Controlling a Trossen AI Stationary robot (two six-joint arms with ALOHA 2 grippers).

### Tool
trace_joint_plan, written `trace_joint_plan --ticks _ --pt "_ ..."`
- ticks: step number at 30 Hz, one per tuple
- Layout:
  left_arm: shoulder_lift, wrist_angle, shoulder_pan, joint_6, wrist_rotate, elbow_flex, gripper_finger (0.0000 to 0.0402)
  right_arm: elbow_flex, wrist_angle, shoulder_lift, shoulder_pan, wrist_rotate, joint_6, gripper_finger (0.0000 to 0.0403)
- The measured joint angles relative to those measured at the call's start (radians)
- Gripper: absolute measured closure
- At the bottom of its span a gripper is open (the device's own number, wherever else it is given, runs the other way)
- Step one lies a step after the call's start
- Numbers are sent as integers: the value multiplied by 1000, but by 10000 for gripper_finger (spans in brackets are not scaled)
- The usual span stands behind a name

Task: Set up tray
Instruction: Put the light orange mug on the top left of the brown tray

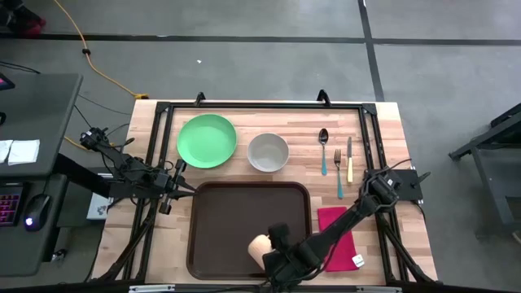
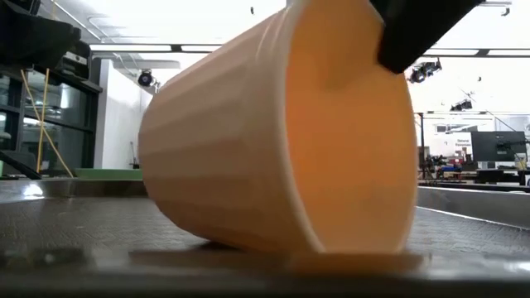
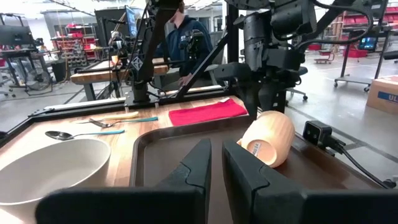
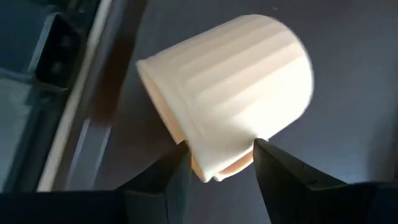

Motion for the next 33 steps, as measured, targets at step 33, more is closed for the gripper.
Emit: trace_joint_plan --ticks 33 --pt "0 0 0 0 0 0 330 -71 118 24 -43 79 36 393"
